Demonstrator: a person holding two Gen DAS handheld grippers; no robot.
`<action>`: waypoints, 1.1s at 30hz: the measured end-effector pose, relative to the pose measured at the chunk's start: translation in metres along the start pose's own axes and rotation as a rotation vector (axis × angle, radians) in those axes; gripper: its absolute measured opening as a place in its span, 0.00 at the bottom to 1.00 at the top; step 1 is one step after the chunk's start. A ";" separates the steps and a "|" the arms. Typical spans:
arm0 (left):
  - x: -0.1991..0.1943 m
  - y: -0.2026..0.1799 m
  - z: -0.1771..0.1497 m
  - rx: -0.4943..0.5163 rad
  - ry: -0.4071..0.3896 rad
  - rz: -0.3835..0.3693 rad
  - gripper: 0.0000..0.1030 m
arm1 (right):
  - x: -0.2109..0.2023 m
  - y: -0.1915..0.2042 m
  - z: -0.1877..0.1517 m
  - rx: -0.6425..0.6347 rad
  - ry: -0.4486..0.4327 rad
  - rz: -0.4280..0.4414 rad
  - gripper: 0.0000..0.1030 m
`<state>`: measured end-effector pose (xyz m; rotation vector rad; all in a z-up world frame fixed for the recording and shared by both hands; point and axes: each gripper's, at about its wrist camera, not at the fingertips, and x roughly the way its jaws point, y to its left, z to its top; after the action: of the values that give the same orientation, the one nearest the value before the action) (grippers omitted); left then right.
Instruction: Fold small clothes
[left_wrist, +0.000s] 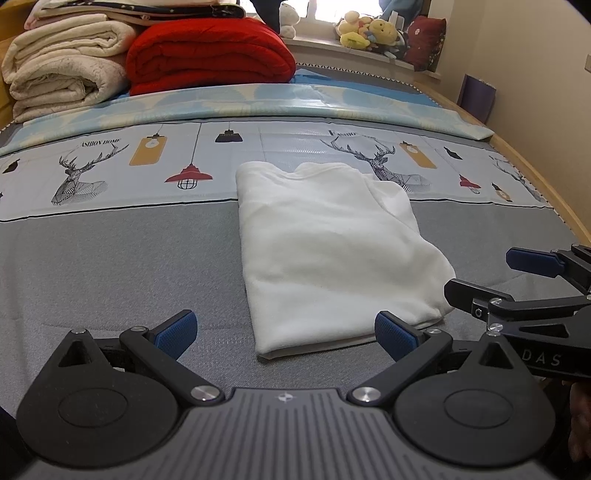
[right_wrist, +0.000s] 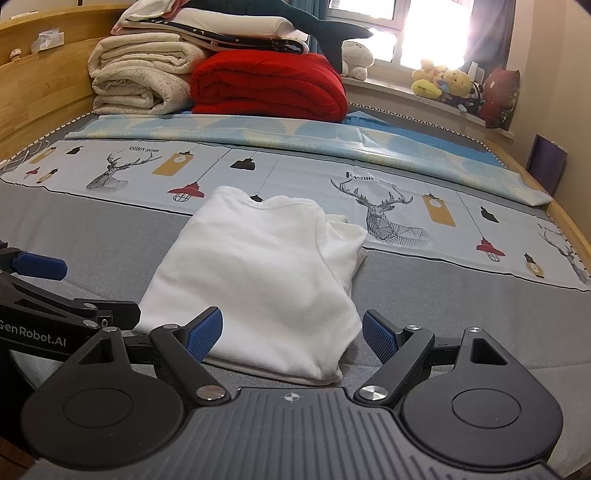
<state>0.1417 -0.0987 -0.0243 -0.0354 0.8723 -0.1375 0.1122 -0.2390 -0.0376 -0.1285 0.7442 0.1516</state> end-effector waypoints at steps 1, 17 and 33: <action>0.000 0.000 0.000 0.000 0.000 0.000 0.99 | 0.000 0.000 0.000 -0.001 -0.001 0.000 0.82; -0.002 -0.001 0.001 0.003 -0.008 -0.002 0.99 | 0.000 0.000 0.000 -0.003 0.000 -0.001 0.82; -0.002 -0.002 0.001 0.013 -0.024 -0.008 0.99 | 0.000 0.000 0.000 -0.004 0.000 -0.002 0.82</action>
<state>0.1412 -0.1001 -0.0215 -0.0282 0.8476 -0.1502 0.1122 -0.2389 -0.0382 -0.1327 0.7441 0.1509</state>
